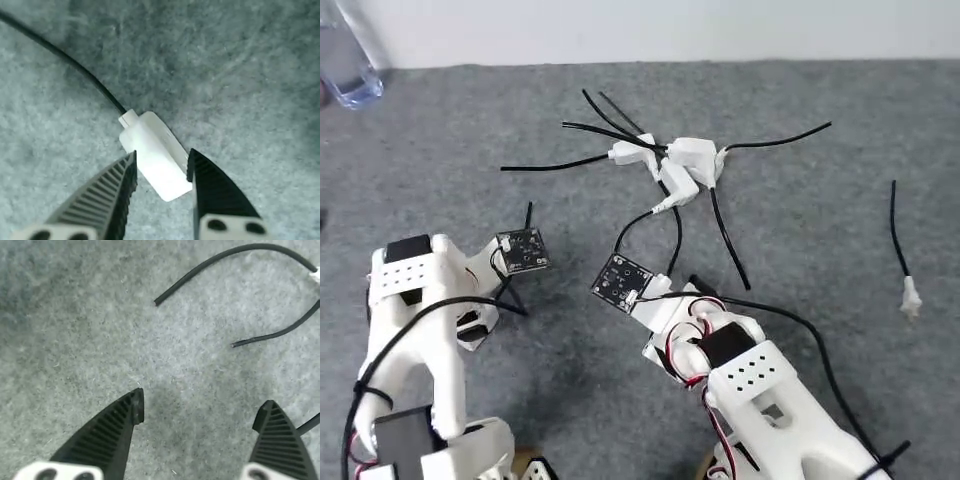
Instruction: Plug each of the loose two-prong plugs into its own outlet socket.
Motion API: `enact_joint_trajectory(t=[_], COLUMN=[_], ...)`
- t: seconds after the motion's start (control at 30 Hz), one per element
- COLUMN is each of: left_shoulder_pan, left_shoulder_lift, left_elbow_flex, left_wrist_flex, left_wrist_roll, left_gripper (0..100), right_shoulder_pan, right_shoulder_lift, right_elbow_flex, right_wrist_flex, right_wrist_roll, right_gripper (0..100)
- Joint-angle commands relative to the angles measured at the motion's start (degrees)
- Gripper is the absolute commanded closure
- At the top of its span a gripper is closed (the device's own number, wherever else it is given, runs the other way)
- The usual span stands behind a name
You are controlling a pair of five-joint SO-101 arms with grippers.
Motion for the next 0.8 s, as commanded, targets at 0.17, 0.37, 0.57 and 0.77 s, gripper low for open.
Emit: enact_joint_trajectory(t=[0.17,0.37,0.57,0.77], left_shoulder_pan=[-7.4,-8.5,-8.6,-8.1], left_shoulder_lift=[0.3,0.3,0.3,-0.5], left_elbow_flex=[-1.5,0.5,5.1,5.0], left_wrist_flex=[-2.9,-6.8,-18.8,-21.7], left_wrist_roll=[-0.5,-0.6,-0.6,-1.1], left_gripper=[84,84,84,84], right_shoulder_pan=[0.5,0.4,0.4,0.4], right_shoulder_lift=[0.0,-0.4,-0.4,-0.5], right_elbow_flex=[0.5,0.9,1.0,1.0], right_wrist_flex=[-1.0,-1.0,-1.0,-1.0], right_wrist_roll=[0.6,0.6,0.6,0.6], right_gripper=[66.0,66.0,66.0,66.0])
